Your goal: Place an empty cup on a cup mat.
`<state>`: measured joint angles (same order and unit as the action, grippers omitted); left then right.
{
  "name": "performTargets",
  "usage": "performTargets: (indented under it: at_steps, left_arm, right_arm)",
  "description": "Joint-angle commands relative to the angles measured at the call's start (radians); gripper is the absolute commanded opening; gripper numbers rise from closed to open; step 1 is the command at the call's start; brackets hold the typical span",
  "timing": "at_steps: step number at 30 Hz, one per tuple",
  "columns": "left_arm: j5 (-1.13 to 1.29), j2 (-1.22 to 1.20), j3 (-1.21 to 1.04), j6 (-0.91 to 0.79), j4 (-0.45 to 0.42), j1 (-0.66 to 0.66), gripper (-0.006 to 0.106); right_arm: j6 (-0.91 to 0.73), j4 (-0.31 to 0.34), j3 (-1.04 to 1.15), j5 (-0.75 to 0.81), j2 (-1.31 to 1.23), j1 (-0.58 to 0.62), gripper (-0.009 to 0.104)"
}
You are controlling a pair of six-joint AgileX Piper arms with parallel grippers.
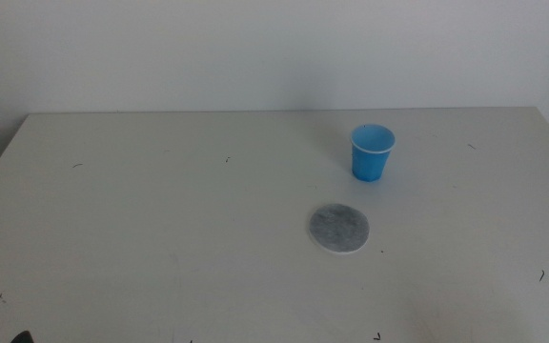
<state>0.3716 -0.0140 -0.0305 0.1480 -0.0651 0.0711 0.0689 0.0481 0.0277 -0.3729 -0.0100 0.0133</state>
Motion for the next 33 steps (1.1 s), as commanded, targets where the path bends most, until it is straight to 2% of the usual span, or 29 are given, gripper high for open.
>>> performTargets:
  at_steps: [1, 8, 18, 27, 33]
  left_arm:
    - [-0.067, -0.013, 0.006, 0.011, 0.0, -0.001, 0.105]
    - [-0.067, -0.013, 0.006, 0.011, 0.0, -0.001, 0.105]
    - [-0.067, -0.013, 0.006, 0.011, 0.0, -0.001, 0.105]
    - [-0.067, -0.013, 0.006, 0.011, 0.0, -0.001, 0.105]
    - [-0.067, -0.013, 0.006, 0.011, 0.0, -0.001, 0.105]
  right_arm:
    - [-0.009, 0.013, -0.049, 0.034, -0.014, -0.007, 0.094]
    - [-0.008, 0.01, -0.227, -0.035, 0.112, -0.007, 0.094]
    - [-0.008, 0.01, -0.497, -0.049, 0.409, -0.007, 0.094]
    - [0.0, -0.007, -0.787, -0.165, 0.668, -0.007, 0.094]
    - [0.0, -0.009, -1.027, -0.304, 0.842, -0.006, 0.094]
